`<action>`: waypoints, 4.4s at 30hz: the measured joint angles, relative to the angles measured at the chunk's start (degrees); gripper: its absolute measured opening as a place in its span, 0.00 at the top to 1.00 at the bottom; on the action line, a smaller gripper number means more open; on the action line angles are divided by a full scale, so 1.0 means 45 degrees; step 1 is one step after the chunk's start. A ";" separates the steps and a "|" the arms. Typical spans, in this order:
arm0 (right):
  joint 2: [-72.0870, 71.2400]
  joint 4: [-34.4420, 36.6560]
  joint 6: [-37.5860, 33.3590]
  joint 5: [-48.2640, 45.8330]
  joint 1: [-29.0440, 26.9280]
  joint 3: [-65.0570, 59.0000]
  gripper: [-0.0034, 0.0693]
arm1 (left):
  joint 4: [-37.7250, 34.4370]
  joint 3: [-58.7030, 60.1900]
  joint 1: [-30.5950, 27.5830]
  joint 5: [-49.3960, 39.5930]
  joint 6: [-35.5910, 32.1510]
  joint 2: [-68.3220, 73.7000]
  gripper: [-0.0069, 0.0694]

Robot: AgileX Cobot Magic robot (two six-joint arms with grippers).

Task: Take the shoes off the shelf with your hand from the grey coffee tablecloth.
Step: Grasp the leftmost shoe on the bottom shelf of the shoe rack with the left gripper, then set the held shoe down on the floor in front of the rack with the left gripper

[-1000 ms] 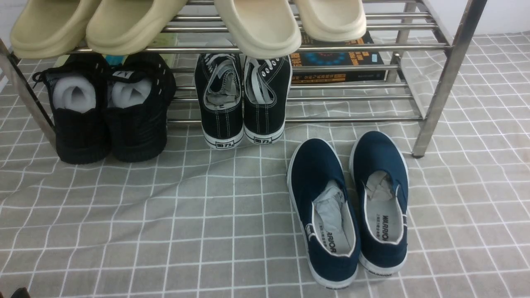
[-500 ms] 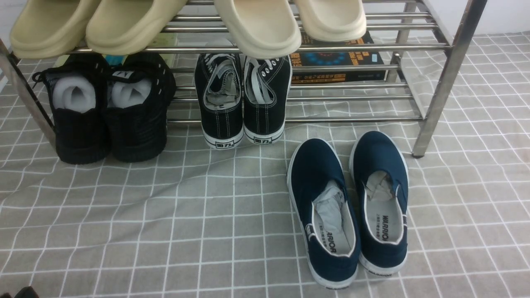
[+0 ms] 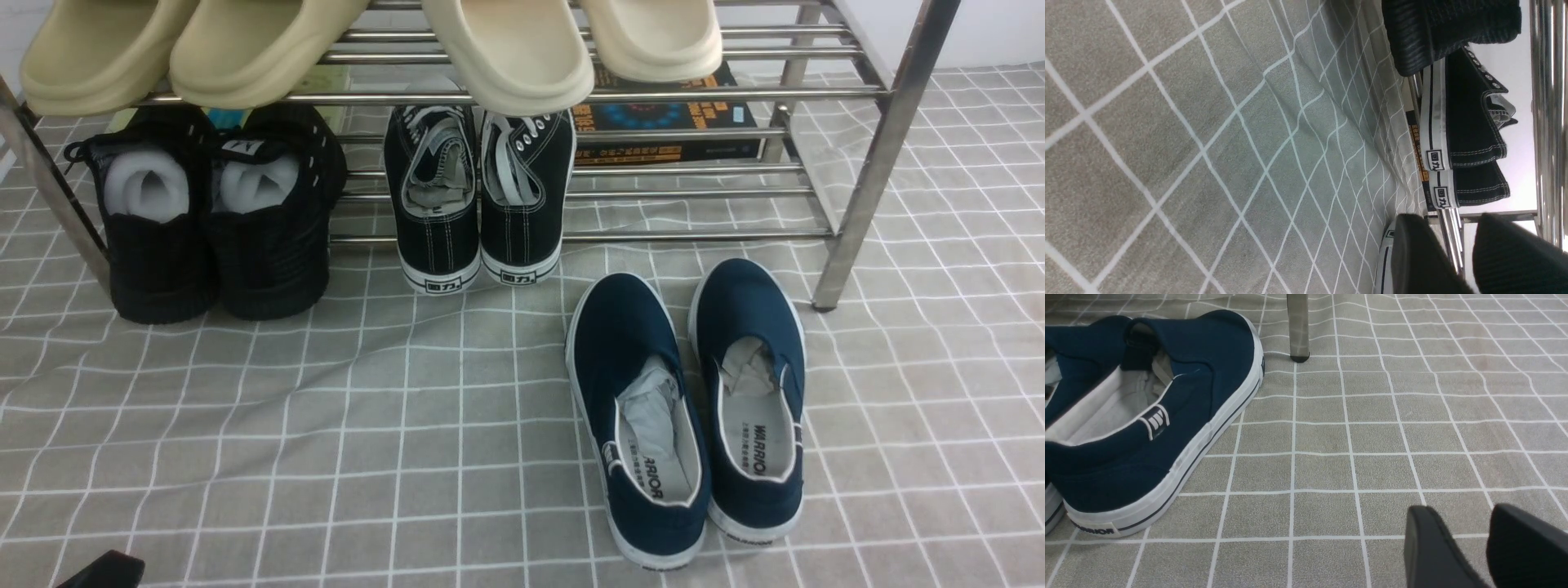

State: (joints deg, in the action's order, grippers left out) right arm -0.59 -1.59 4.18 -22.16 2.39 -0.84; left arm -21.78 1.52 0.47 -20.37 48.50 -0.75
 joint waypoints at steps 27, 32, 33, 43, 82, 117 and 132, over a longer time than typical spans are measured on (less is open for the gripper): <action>0.0000 0.0000 0.0000 0.0000 0.0000 0.0000 0.62 | 0.7344 -0.9813 -0.0013 -0.3258 -0.1130 1.2526 0.77; 0.0000 0.0000 0.0000 0.0000 0.0000 0.0000 0.62 | 0.9337 -1.2084 -0.0013 -0.3178 0.1334 1.4939 0.58; 0.0000 0.0000 0.0000 0.0000 0.0000 0.0000 0.62 | 0.9668 -1.2537 -0.0013 -0.3178 0.1771 1.5381 0.53; 0.0000 0.0000 0.0000 0.0000 0.0000 0.0000 0.62 | 0.9851 -1.5054 -0.0013 -0.3203 0.2446 1.8262 0.38; 0.0000 0.0000 0.0000 0.0000 0.0000 0.0000 0.62 | 0.4026 -1.5412 -0.1586 -0.1794 0.0994 2.0257 0.38; 0.0000 0.0000 0.0000 0.0000 0.0000 0.0000 0.62 | 0.5748 -1.5449 -0.1586 -0.1930 0.1428 2.2492 0.74; 0.0000 0.0000 0.0000 0.0000 0.0000 0.0000 0.62 | 0.6795 -1.5474 -0.1586 -0.7104 -0.0379 1.9252 0.89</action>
State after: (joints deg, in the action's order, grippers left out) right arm -0.59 -1.59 4.18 -22.16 2.39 -0.84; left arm 8.80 -68.11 -6.66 -52.34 46.79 85.88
